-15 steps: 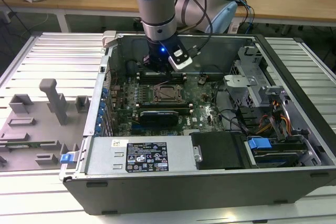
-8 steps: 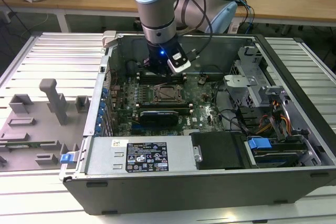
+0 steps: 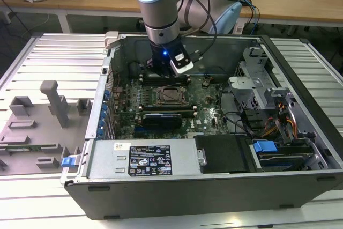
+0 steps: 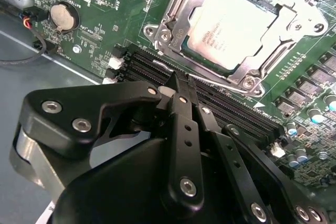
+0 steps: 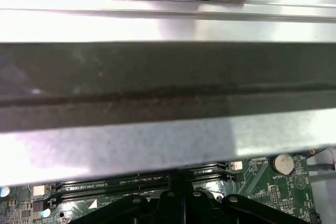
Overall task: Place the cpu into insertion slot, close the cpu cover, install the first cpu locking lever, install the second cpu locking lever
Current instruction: 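Install the first cpu locking lever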
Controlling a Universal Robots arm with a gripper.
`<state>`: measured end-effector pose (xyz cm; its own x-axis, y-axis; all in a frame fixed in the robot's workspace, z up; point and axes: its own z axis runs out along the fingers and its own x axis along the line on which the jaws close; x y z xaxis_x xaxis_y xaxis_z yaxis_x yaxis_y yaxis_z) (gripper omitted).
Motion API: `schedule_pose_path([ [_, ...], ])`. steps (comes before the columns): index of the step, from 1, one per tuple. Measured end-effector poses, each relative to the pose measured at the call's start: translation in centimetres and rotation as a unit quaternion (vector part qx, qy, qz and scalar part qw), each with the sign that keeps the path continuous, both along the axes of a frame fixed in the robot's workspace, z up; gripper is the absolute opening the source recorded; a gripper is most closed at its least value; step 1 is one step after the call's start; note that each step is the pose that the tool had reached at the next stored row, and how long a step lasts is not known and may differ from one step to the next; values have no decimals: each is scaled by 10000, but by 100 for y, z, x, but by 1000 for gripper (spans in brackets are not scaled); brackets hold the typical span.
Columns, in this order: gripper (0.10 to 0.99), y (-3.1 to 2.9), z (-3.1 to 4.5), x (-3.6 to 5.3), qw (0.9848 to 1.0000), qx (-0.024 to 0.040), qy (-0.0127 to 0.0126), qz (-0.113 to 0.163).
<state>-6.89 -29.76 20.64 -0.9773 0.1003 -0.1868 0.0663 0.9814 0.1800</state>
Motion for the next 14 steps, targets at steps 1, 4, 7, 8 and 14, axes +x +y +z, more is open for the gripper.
schedule_pose_path([
  [1, 106, 0, -8, 0, 10000, -7, 0, -21],
  [4, 106, 0, -24, 0, 10000, -12, 0, -62],
  [7, 106, 0, -66, 1, 9999, -17, 0, -156],
  [8, 106, -1, -76, 1, 9998, -25, 1, -187],
  [14, 106, 0, -109, 4, 9997, -19, 1, -261],
])
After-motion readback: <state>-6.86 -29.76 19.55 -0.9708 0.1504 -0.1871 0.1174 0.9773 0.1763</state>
